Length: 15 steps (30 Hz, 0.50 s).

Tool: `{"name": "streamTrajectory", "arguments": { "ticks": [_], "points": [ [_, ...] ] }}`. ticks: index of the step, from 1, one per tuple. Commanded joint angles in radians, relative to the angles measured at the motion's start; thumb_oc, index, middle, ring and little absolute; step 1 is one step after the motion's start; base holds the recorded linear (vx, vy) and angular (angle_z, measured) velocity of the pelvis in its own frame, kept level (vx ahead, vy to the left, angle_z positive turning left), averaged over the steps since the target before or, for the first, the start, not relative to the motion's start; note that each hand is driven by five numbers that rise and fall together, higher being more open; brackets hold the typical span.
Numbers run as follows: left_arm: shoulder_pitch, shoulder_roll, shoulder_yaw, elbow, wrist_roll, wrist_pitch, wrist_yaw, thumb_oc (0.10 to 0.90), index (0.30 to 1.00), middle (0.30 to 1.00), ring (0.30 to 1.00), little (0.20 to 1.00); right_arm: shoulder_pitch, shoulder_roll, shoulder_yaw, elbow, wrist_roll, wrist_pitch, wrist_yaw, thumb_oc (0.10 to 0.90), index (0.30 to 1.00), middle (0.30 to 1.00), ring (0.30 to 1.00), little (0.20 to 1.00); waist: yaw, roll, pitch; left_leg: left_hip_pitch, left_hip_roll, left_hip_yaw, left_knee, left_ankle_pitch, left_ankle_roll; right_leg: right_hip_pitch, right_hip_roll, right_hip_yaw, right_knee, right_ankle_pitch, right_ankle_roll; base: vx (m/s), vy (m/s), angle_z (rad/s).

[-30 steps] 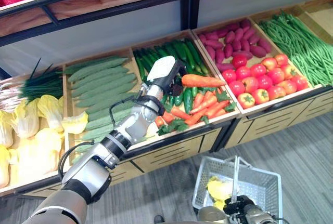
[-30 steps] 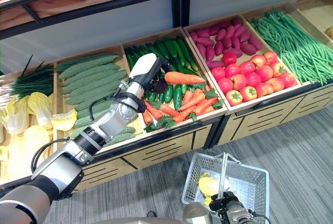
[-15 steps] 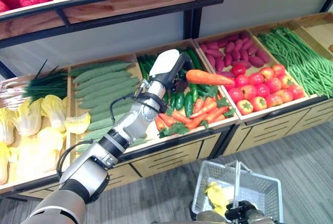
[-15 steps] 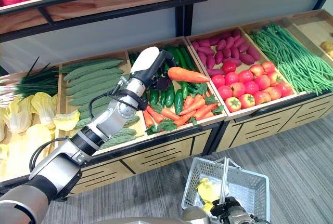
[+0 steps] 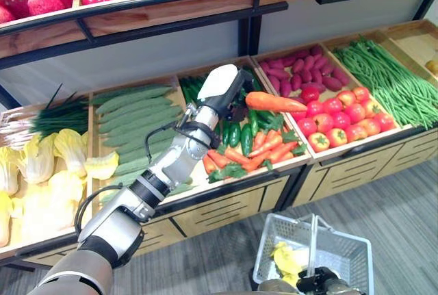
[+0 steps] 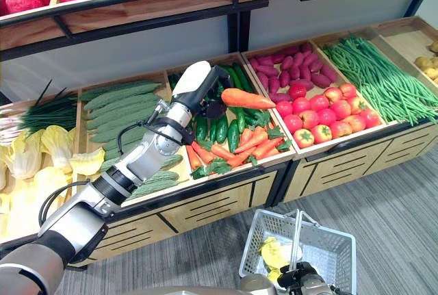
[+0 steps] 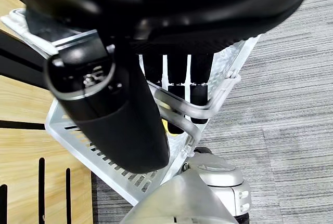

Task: Get the vegetables into the basket

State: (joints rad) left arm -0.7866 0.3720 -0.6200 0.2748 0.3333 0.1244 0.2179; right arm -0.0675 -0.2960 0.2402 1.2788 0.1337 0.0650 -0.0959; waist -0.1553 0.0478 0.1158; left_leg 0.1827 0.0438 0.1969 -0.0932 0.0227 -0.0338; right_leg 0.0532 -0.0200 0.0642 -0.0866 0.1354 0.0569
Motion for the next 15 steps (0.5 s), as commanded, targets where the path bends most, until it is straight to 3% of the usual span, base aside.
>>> {"name": "streamTrajectory", "arguments": {
  "ticks": [1,9,13,15],
  "points": [
    [-0.145,-0.011,0.069,0.011,0.001,-0.061,0.042,0.400,0.300,0.300,0.300,0.300,0.016,-0.031,0.007,0.037,0.011,0.002,-0.016,0.400,0.300,0.300,0.300,0.300,-0.015,-0.041,-0.061,-0.011,-0.040,0.000,0.006,-0.066,0.018,0.026,-0.019,0.026,-0.001,-0.043,0.063,-0.02,0.064,-0.14],
    [-0.162,-0.050,0.047,0.028,-0.020,-0.066,0.038,0.400,0.300,0.300,0.300,0.300,0.010,-0.057,-0.044,0.015,0.054,-0.005,-0.035,0.400,0.300,0.300,0.300,0.300,-0.062,-0.042,-0.035,-0.037,-0.069,0.059,0.062,-0.097,0.043,-0.022,-0.041,0.101,0.029,-0.022,0.089,-0.04,0.076,-0.24],
    [-0.179,-0.076,0.027,0.031,-0.035,-0.075,0.040,0.400,0.300,0.300,0.300,0.300,-0.011,-0.092,-0.084,0.000,0.088,-0.014,-0.062,0.400,0.300,0.300,0.300,0.300,-0.119,-0.053,0.006,-0.097,-0.084,0.128,0.163,-0.154,0.065,-0.122,-0.042,0.195,0.099,-0.007,0.123,-0.10,0.098,-0.48],
    [-0.177,-0.075,0.022,0.031,-0.037,-0.080,0.040,0.400,0.300,0.300,0.300,0.300,-0.019,-0.092,-0.078,-0.002,0.087,-0.015,-0.064,0.400,0.300,0.300,0.300,0.300,-0.118,-0.058,0.014,-0.117,-0.082,0.158,0.186,-0.162,0.065,-0.150,-0.037,0.226,0.101,0.011,0.135,-0.11,0.031,-0.76]
  ]
}}
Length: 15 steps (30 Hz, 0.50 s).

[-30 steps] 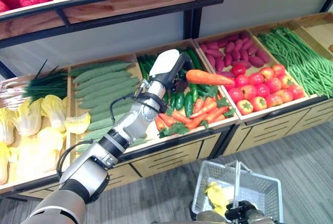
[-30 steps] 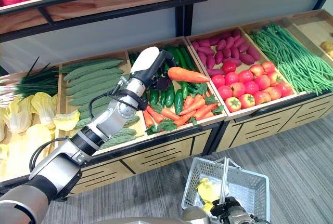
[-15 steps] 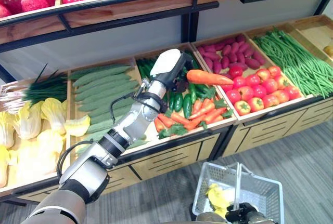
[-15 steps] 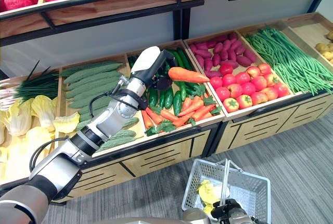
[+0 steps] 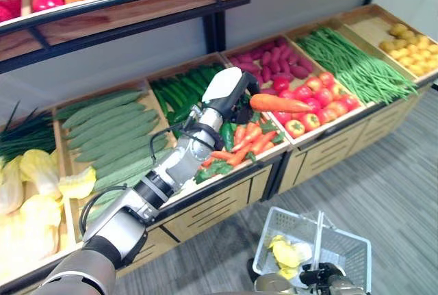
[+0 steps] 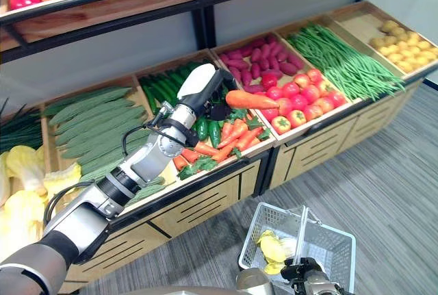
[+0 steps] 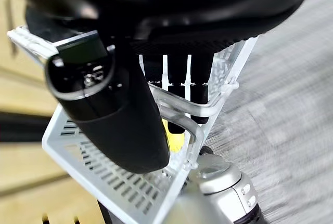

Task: Get the vegetables into the basket

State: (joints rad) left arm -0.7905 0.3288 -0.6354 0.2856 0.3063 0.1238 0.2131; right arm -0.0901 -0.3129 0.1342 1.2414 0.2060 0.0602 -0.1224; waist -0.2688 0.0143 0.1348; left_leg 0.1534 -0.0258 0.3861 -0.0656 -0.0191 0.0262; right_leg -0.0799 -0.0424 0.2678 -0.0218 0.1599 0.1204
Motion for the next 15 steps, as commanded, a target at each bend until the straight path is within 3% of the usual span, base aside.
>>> {"name": "streamTrajectory", "arguments": {
  "ticks": [1,2,3,4,5,6,7,8,9,10,12,15],
  "points": [
    [-0.168,-0.029,0.038,0.018,-0.015,-0.084,0.045,0.400,0.300,0.300,0.300,0.300,-0.004,-0.074,0.033,0.033,0.009,-0.013,-0.038,0.400,0.300,0.300,0.300,0.300,-0.005,-0.030,-0.001,-0.099,-0.009,-0.001,0.167,-0.125,0.004,-0.038,-0.016,0.042,0.029,0.007,0.083,-0.16,0.003,-0.81],
    [-0.164,-0.021,0.040,0.017,-0.021,-0.088,0.047,0.400,0.300,0.300,0.300,0.300,-0.014,-0.071,0.036,0.028,0.006,-0.015,-0.040,0.400,0.300,0.300,0.300,0.300,0.000,-0.033,0.005,-0.105,0.000,0.034,0.165,-0.130,0.002,-0.064,-0.016,0.044,0.024,0.024,0.097,-0.09,-0.011,-1.15],
    [-0.155,0.002,0.036,0.013,-0.030,-0.086,0.049,0.400,0.300,0.300,0.300,0.300,-0.022,-0.063,0.033,0.020,0.005,-0.018,-0.046,0.400,0.300,0.300,0.300,0.300,0.024,-0.029,0.011,-0.090,0.029,0.093,0.167,-0.166,-0.002,-0.106,-0.034,-0.061,0.031,0.010,0.106,-0.11,-0.053,-1.34],
    [-0.150,0.016,0.038,0.010,-0.032,-0.084,0.049,0.400,0.300,0.300,0.300,0.300,-0.025,-0.058,0.034,0.009,0.002,-0.023,-0.049,0.400,0.300,0.300,0.300,0.300,0.041,-0.028,0.019,-0.080,0.047,0.138,0.164,-0.162,-0.007,-0.130,-0.072,-0.180,0.049,-0.001,0.086,-0.20,-0.098,-2.31],
    [-0.145,0.038,0.042,0.003,-0.029,-0.082,0.050,0.400,0.300,0.300,0.300,0.300,-0.033,-0.052,0.036,-0.009,-0.009,-0.026,-0.050,0.400,0.300,0.300,0.300,0.300,0.053,-0.022,0.031,-0.071,0.071,0.196,0.157,-0.146,-0.019,-0.135,-0.142,-0.345,0.091,-0.024,0.062,-0.20,-0.102,-2.01],
    [-0.145,0.039,0.042,0.002,-0.030,-0.082,0.050,0.400,0.300,0.300,0.300,0.300,-0.033,-0.051,0.036,-0.011,-0.009,-0.025,-0.051,0.400,0.300,0.300,0.300,0.300,0.050,-0.022,0.032,-0.069,0.072,0.193,0.156,-0.144,-0.021,-0.134,-0.143,-0.348,0.094,-0.027,0.061,-0.21,-0.125,-2.08],
    [-0.121,0.060,0.052,-0.013,-0.028,-0.081,0.049,0.400,0.300,0.300,0.300,0.300,-0.042,-0.047,0.039,-0.020,-0.024,-0.022,-0.046,0.400,0.300,0.300,0.300,0.300,0.056,-0.012,0.031,-0.063,0.088,0.239,0.155,-0.133,-0.028,-0.104,-0.201,-0.430,0.119,-0.040,0.054,-0.07,-0.069,-1.24],
    [-0.119,0.061,0.054,-0.015,-0.028,-0.081,0.048,0.400,0.300,0.300,0.300,0.300,-0.041,-0.047,0.040,-0.020,-0.024,-0.022,-0.045,0.400,0.300,0.300,0.300,0.300,0.054,-0.012,0.032,-0.062,0.089,0.239,0.155,-0.133,-0.029,-0.102,-0.201,-0.430,0.119,-0.041,0.053,-0.11,-0.132,-1.12],
    [-0.083,0.087,0.070,-0.039,-0.022,-0.079,0.041,0.400,0.300,0.300,0.300,0.300,-0.048,-0.045,0.040,-0.033,-0.038,-0.020,-0.041,0.400,0.300,0.300,0.300,0.300,0.068,-0.005,0.028,-0.053,0.103,0.277,0.164,-0.128,-0.034,-0.075,-0.250,-0.501,0.151,-0.047,0.053,-0.04,-0.068,-0.77],
    [-0.079,0.089,0.072,-0.042,-0.022,-0.078,0.040,0.400,0.300,0.300,0.300,0.300,-0.047,-0.045,0.042,-0.034,-0.038,-0.020,-0.040,0.400,0.300,0.300,0.300,0.300,0.067,-0.005,0.029,-0.051,0.103,0.277,0.165,-0.128,-0.035,-0.074,-0.250,-0.501,0.152,-0.048,0.053,-0.07,-0.112,-0.68],
    [-0.029,0.115,0.098,-0.060,-0.016,-0.077,0.030,0.400,0.300,0.300,0.300,0.300,-0.047,-0.035,0.045,-0.043,-0.052,-0.018,-0.033,0.400,0.300,0.300,0.300,0.300,0.088,-0.009,0.021,-0.049,0.117,0.318,0.177,-0.122,-0.042,-0.030,-0.282,-0.579,0.150,-0.047,0.057,-0.04,-0.141,-0.68],
    [0.019,0.128,0.123,-0.077,0.009,-0.079,0.011,0.400,0.300,0.300,0.300,0.300,-0.030,-0.021,0.055,-0.045,-0.061,-0.015,-0.023,0.400,0.300,0.300,0.300,0.300,0.086,-0.031,-0.006,-0.035,0.132,0.342,0.180,-0.112,-0.061,0.022,-0.238,-0.547,0.041,-0.031,0.063,0.05,-0.217,-0.86]
  ]
}}
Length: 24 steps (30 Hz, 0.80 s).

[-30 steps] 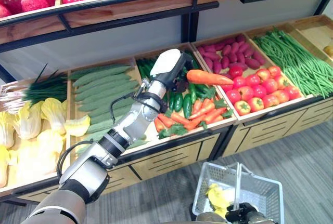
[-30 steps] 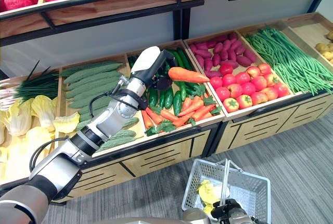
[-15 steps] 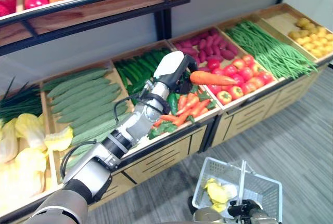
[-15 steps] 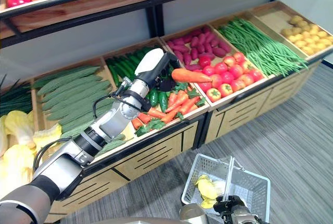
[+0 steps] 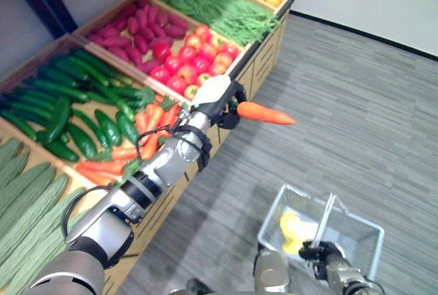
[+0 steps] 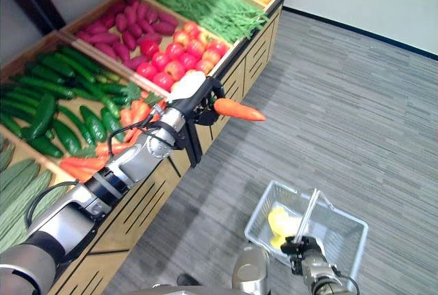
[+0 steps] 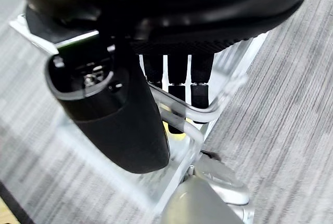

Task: Get the vegetables into the basket

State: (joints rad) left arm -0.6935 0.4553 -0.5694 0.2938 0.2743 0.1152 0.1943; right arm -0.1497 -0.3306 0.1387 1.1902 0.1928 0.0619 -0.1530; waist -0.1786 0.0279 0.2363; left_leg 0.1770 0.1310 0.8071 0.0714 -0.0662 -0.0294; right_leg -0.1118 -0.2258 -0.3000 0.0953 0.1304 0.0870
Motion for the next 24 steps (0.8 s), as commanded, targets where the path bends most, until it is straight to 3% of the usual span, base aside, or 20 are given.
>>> {"name": "streamTrajectory", "arguments": {
  "ticks": [1,10,12,14,15,17,18,21,22,24],
  "points": [
    [-0.070,-0.003,0.060,-0.084,0.037,-0.070,0.027,0.400,0.300,0.300,0.300,0.300,0.034,0.000,0.052,0.007,-0.051,-0.016,0.009,0.400,0.300,0.300,0.300,0.300,-0.002,-0.046,-0.108,-0.055,-0.015,-0.077,0.047,-0.058,-0.012,0.060,-0.044,0.024,-0.083,-0.007,0.095,0.11,-0.339,-0.50],
    [-0.013,-0.039,0.066,-0.069,0.026,-0.081,0.008,0.400,0.300,0.300,0.300,0.300,0.077,-0.057,0.018,-0.033,-0.014,-0.029,0.006,0.400,0.300,0.300,0.300,0.300,-0.043,-0.035,-0.112,-0.022,0.087,-0.149,0.083,0.014,-0.082,0.125,0.081,0.076,-0.044,-0.131,0.013,0.06,-0.254,-0.05],
    [0.026,-0.025,0.085,-0.073,0.022,-0.085,0.006,0.400,0.300,0.300,0.300,0.300,0.052,-0.094,0.026,-0.058,-0.024,-0.032,0.008,0.400,0.300,0.300,0.300,0.300,-0.015,-0.039,-0.102,-0.050,0.110,-0.269,0.173,0.077,-0.116,0.134,0.123,0.119,-0.033,-0.156,-0.013,0.08,-0.259,-0.17],
    [0.074,-0.001,0.115,-0.091,0.017,-0.084,0.009,0.400,0.300,0.300,0.300,0.300,0.026,-0.135,0.037,-0.094,-0.039,-0.033,0.011,0.400,0.300,0.300,0.300,0.300,0.011,-0.053,-0.093,-0.105,0.111,-0.408,0.248,0.142,-0.109,0.131,0.150,0.152,-0.033,-0.145,-0.047,0.00,-0.240,-0.81],
    [0.106,0.013,0.140,-0.101,0.018,-0.080,0.018,0.400,0.300,0.300,0.300,0.300,0.008,-0.157,0.045,-0.119,-0.048,-0.031,0.013,0.400,0.300,0.300,0.300,0.300,0.033,-0.064,-0.091,-0.130,0.087,-0.502,0.275,0.146,-0.089,0.126,0.160,0.191,-0.033,-0.141,-0.055,0.05,-0.163,-0.73],
    [0.177,0.036,0.189,-0.119,0.016,-0.076,0.031,0.400,0.300,0.300,0.300,0.300,-0.022,-0.179,0.063,-0.134,-0.056,-0.033,0.020,0.400,0.300,0.300,0.300,0.300,0.083,-0.073,-0.093,-0.165,-0.032,-0.700,0.296,0.087,-0.048,0.125,0.181,0.272,-0.039,-0.137,-0.058,0.11,-0.118,-0.97],
    [0.199,0.043,0.206,-0.123,0.023,-0.073,0.031,0.400,0.300,0.300,0.300,0.300,-0.030,-0.185,0.072,-0.143,-0.064,-0.032,0.026,0.400,0.300,0.300,0.300,0.300,0.101,-0.073,-0.090,-0.177,-0.070,-0.746,0.272,0.063,-0.032,0.137,0.193,0.303,-0.049,-0.135,-0.056,0.13,-0.091,-1.69],
    [0.222,0.050,0.224,-0.135,0.030,-0.069,0.032,0.400,0.300,0.300,0.300,0.300,-0.033,-0.195,0.074,-0.158,-0.072,-0.026,0.033,0.400,0.300,0.300,0.300,0.300,0.116,-0.073,-0.093,-0.177,-0.082,-0.774,0.145,0.059,-0.024,0.149,0.205,0.327,-0.056,-0.134,-0.050,0.11,-0.013,-1.15],
    [0.221,0.040,0.218,-0.130,0.031,-0.067,0.036,0.400,0.300,0.300,0.300,0.300,-0.040,-0.200,0.074,-0.156,-0.071,-0.023,0.031,0.400,0.300,0.300,0.300,0.300,0.135,-0.068,-0.089,-0.227,-0.102,-0.802,0.044,0.097,-0.029,0.168,0.210,0.330,-0.065,-0.135,-0.049,0.12,0.016,-0.07],
    [0.226,0.045,0.214,-0.124,0.039,-0.054,0.048,0.400,0.300,0.300,0.300,0.300,-0.055,-0.195,0.089,-0.152,-0.071,-0.023,0.025,0.400,0.300,0.300,0.300,0.300,0.172,-0.061,-0.061,-0.286,-0.160,-0.897,0.022,0.153,-0.035,0.186,0.227,0.363,-0.044,-0.142,-0.052,0.09,0.000,0.03]
  ]
}}
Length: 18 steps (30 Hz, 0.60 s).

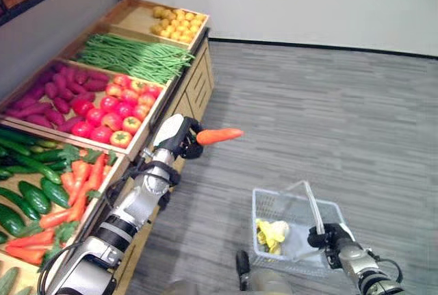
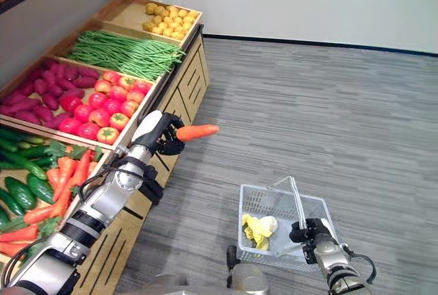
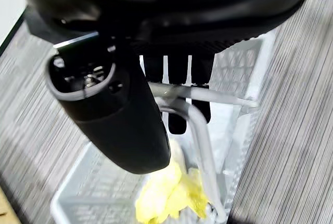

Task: Get the vegetables into the basket

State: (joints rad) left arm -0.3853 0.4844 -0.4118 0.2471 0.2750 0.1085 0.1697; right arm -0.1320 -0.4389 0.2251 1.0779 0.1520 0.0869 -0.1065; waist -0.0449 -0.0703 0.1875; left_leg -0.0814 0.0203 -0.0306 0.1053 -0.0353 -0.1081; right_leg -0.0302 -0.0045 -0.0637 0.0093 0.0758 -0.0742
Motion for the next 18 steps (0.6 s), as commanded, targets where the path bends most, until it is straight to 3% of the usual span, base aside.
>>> {"name": "streamTrajectory", "arguments": {
  "ticks": [1,5,18],
  "points": [
    [-0.065,0.025,0.070,-0.080,0.038,-0.043,0.074,0.400,0.300,0.300,0.300,0.300,-0.081,-0.078,0.009,-0.041,-0.035,-0.049,-0.018,0.400,0.300,0.300,0.300,0.300,0.038,0.043,-0.015,-0.008,-0.052,-0.079,-0.028,0.101,0.053,0.105,0.016,0.152,0.051,-0.099,0.112,0.08,0.022,-0.73],
    [-0.056,0.020,0.062,-0.088,0.036,-0.048,0.067,0.400,0.300,0.300,0.300,0.300,-0.068,-0.060,0.013,-0.040,-0.031,-0.050,-0.010,0.400,0.300,0.300,0.300,0.300,0.034,0.055,-0.035,0.073,-0.033,-0.057,-0.136,0.109,0.067,0.117,0.015,0.156,0.018,-0.107,0.112,0.13,0.098,-1.18],
    [-0.028,0.037,0.065,-0.104,0.039,-0.037,0.046,0.400,0.300,0.300,0.300,0.300,-0.047,-0.063,-0.015,-0.074,-0.031,-0.035,-0.002,0.400,0.300,0.300,0.300,0.300,0.042,0.039,-0.058,0.126,-0.045,-0.022,-0.193,0.079,0.095,0.133,-0.030,0.158,-0.046,-0.088,0.146,0.07,0.081,0.09]
  ]
}}
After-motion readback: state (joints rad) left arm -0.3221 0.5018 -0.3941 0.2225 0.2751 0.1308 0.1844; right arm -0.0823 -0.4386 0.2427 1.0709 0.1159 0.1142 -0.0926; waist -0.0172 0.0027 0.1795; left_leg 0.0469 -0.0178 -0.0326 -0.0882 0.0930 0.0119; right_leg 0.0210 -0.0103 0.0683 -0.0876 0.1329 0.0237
